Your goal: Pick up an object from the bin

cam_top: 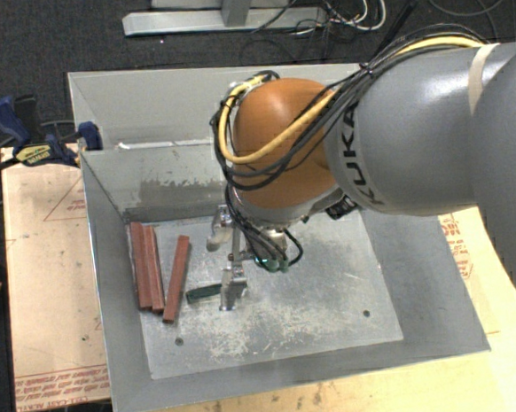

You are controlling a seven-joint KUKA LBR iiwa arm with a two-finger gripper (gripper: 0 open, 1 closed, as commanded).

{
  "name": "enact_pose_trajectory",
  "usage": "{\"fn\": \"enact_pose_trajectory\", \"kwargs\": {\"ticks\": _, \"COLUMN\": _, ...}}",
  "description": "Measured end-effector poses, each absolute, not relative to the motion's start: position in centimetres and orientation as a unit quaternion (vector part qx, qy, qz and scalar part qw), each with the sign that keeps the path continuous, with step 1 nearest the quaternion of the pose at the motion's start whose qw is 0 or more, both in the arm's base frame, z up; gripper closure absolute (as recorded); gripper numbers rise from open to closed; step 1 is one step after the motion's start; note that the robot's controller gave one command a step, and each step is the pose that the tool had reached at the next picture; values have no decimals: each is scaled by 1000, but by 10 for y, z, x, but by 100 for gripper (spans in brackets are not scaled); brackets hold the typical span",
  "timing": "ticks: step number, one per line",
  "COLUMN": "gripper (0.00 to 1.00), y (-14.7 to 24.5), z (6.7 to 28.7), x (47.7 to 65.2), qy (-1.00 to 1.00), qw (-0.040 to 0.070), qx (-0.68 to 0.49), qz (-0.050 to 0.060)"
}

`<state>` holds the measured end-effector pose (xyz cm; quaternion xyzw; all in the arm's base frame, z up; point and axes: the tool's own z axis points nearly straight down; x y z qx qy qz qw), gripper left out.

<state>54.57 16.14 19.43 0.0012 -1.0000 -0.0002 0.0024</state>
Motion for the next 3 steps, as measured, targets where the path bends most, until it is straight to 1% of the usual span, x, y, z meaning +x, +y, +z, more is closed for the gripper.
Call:
{"fn": "enact_pose_trajectory", "kwargs": {"ticks": 1, "gripper": 0, "y": 161, "z": 196, "x": 547, "qy": -1000, "qw": 0, "qx": 0, "qz": -1}}
{"fn": "enact_pose_trajectory", "kwargs": {"ticks": 2, "gripper": 100, "y": 142, "z": 77, "x": 573, "qy": -1000, "qw": -2, "qx": 4, "qz": -3}}
{"fn": "enact_pose_trajectory", "kwargs": {"ticks": 3, "gripper": 100, "y": 142, "z": 77, "x": 573, "qy": -1000, "qw": -2, "qx": 4, "qz": -3}}
